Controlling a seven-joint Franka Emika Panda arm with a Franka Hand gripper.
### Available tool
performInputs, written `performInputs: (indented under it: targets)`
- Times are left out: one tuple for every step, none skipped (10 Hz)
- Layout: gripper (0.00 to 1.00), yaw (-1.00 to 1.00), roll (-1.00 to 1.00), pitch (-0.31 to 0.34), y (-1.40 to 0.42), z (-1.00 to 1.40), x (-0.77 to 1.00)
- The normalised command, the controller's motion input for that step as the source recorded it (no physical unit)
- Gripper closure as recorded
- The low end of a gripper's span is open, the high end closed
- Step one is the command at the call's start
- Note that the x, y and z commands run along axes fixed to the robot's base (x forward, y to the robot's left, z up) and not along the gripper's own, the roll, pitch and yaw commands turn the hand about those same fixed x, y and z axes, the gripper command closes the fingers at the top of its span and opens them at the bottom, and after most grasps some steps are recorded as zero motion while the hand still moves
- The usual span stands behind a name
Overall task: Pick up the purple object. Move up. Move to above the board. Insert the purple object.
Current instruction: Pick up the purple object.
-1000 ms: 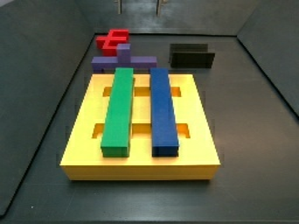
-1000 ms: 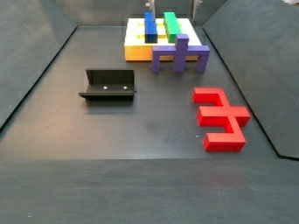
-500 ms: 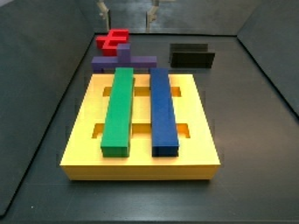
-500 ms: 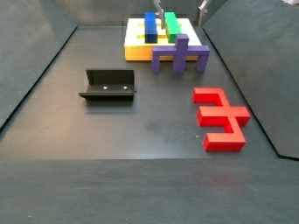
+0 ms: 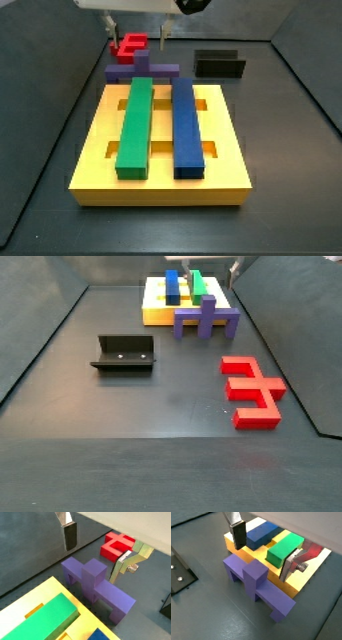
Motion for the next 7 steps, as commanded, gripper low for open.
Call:
performInputs:
  targets:
    - [0.0, 0.0, 0.08, -0.036, 0.0, -0.37, 0.0]
    - [0.0, 0.0, 0.09, -0.051, 0.02, -0.38, -0.09]
    - [0.0, 0.0, 0.07, -0.044, 0.06, -0.25, -0.15]
    - [0.0, 0.03, 0.09, -0.029, 0.0, 0.0, -0.18]
    - [0.0, 0.06, 0.14, -0.036, 0.01, 0.0, -0.19]
    - [0.0, 0.05, 0.2, -0.019, 0.0, 0.0, -0.14]
    - [0.0, 0.06, 0.23, -0.026, 0.01, -0.01, -0.12]
